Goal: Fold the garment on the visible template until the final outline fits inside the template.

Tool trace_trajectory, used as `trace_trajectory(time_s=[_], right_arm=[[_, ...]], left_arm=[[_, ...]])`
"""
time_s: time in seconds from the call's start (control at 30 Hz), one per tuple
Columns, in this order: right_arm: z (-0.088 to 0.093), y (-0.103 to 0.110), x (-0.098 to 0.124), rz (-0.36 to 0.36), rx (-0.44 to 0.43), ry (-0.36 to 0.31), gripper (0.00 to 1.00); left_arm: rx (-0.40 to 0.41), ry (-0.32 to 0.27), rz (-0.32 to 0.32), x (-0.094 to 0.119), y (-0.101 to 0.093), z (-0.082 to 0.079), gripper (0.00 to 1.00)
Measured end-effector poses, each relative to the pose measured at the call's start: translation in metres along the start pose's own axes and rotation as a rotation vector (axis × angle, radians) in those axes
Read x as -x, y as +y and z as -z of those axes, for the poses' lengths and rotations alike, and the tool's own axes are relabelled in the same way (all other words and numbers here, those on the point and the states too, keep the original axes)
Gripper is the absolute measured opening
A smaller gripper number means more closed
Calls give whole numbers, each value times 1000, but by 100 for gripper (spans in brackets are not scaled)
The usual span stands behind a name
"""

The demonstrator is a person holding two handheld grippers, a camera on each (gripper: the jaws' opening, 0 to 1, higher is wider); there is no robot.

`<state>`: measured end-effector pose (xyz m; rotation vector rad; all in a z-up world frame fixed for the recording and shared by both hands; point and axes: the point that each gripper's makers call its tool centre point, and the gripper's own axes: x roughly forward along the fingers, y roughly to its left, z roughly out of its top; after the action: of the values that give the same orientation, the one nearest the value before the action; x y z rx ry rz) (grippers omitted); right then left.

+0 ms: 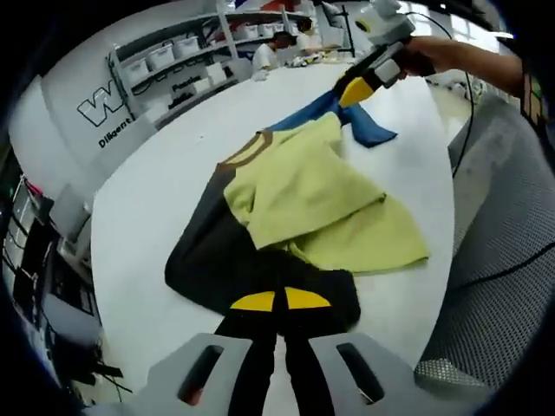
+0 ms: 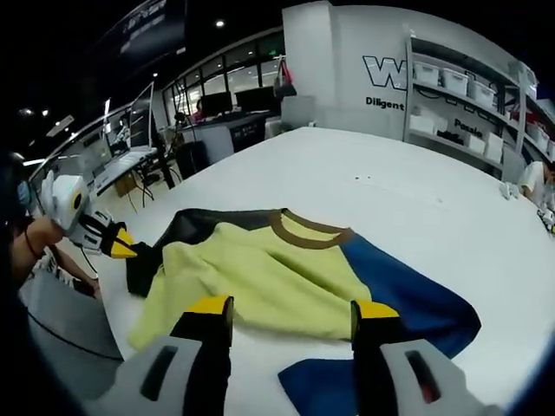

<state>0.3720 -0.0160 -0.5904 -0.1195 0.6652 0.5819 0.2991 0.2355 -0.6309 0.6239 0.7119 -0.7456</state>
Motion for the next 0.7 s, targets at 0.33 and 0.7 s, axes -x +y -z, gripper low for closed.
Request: trace_trajectory(time_s=[0.33, 0.7], right_arm=[[-4, 16, -1, -31, 46, 10, 53], [-13, 35, -5, -54, 93, -8, 54]], left_arm=[[31, 148, -22, -4, 4, 34, 0], [103, 98, -58, 6, 8, 30, 22]])
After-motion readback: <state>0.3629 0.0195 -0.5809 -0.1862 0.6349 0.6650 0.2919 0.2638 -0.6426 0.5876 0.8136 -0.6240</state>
